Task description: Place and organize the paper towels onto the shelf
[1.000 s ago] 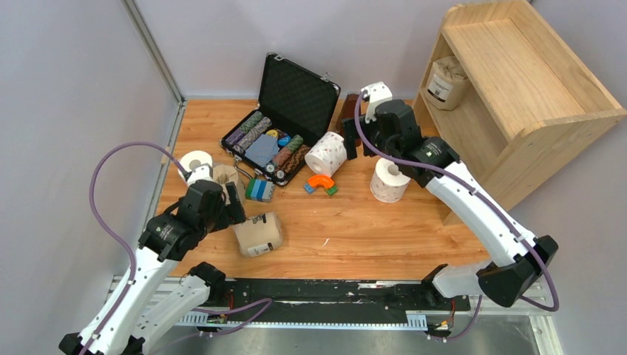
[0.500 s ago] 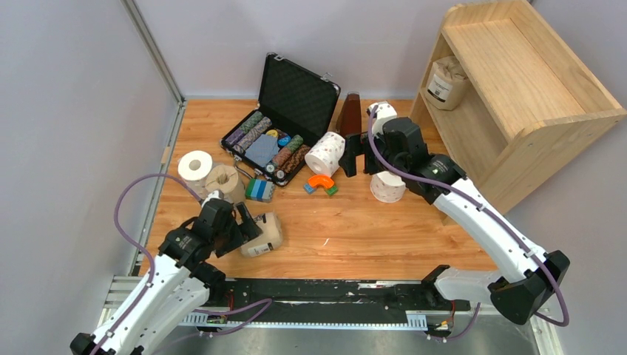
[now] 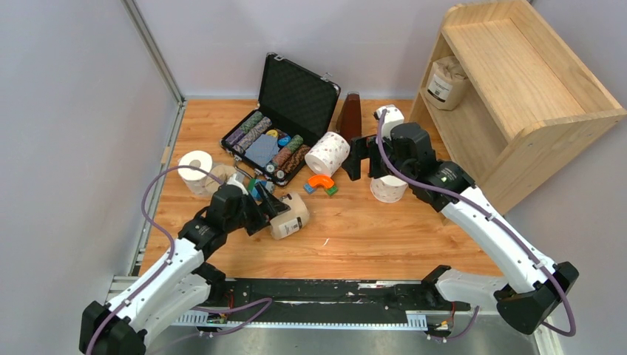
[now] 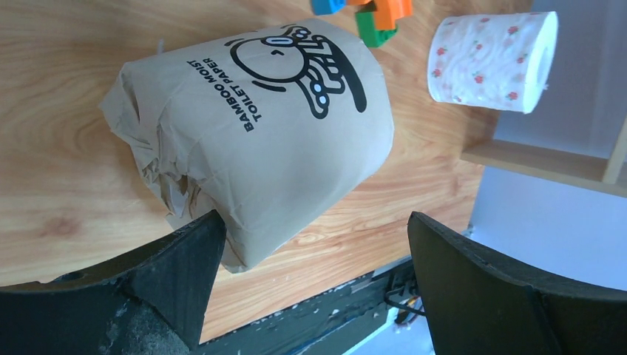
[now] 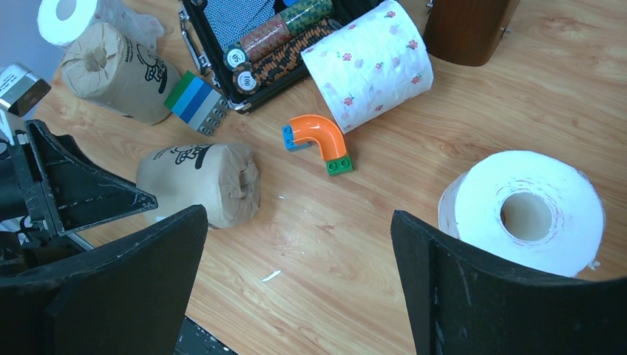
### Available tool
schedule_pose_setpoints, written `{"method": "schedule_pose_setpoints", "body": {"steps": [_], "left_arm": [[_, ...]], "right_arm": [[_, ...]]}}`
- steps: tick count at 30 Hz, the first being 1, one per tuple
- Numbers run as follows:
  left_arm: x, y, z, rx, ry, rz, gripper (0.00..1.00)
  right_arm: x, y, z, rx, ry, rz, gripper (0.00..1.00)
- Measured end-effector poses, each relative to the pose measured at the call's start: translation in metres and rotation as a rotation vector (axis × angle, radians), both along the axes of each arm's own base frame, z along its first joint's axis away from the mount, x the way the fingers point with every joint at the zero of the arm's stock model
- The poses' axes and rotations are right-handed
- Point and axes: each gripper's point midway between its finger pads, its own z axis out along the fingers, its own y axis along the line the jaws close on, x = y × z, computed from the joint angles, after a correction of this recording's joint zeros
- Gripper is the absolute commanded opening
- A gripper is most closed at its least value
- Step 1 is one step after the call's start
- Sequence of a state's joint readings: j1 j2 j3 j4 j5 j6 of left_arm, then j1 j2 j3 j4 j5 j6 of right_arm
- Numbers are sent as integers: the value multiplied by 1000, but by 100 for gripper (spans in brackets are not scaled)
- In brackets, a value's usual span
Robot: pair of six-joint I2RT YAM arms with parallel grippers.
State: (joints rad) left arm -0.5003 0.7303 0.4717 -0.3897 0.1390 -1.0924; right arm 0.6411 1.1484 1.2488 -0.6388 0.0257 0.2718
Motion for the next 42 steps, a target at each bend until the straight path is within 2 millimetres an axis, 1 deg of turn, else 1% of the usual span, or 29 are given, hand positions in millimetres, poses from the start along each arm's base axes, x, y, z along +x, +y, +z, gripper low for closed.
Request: {"method": "schedule_pose_setpoints", "body": {"steps": [3,7,11,15,19,23,29,31,32,33,34,35,36,37,38,39,40,42], "left_arm": [[5,-6,3,-32,-21,-5,100],[2,-4,3,-75,-47,20,98],[-4,1,-7,-117,-46,61,94],[-4,2,-20,-130,-29,86,93],[3,0,-17,-140,-52,89,91],[10,-4,-17,-159,-84,89,86],[11,-4,-37,-149,-72,91,78],[13,-4,-38,-152,-86,94,72],[14,-4,-37,-155,-96,98,67],[15,-3,-36,-160,-108,101,65],[18,-3,-34,-177,-143,108,55],[18,-3,-34,-178,-143,109,52],[18,-3,-32,-183,-151,111,46],[19,-3,-30,-186,-165,112,43],[20,-3,-28,-190,-174,112,38],[20,-3,-26,-191,-182,112,35],[21,-2,-24,-192,-196,110,30],[21,-2,-20,-189,-214,104,24]], "right_arm": [[-1,-1,0,2,-2,-1,97],[-3,-2,-2,5,5,-3,97],[-4,-3,-9,-2,19,-5,97],[-5,-3,-12,-6,25,-6,97],[-5,-3,-12,-6,25,-5,97],[-5,-3,-18,-12,35,-6,97],[-3,-1,-25,-22,52,-7,96],[-2,-1,-27,-25,56,-7,97],[-2,-1,-27,-26,58,-7,96],[-2,-1,-28,-26,58,-7,97],[-2,0,-28,-26,58,-7,96],[-2,0,-28,-26,58,-7,97],[-2,-1,-28,-27,61,-7,97],[-3,-1,-28,-30,64,-7,96],[-3,-1,-28,-33,68,-7,96],[-3,-1,-28,-35,70,-7,97],[-3,-1,-27,-35,70,-7,97],[-1,0,-24,-35,68,-8,97]]}}
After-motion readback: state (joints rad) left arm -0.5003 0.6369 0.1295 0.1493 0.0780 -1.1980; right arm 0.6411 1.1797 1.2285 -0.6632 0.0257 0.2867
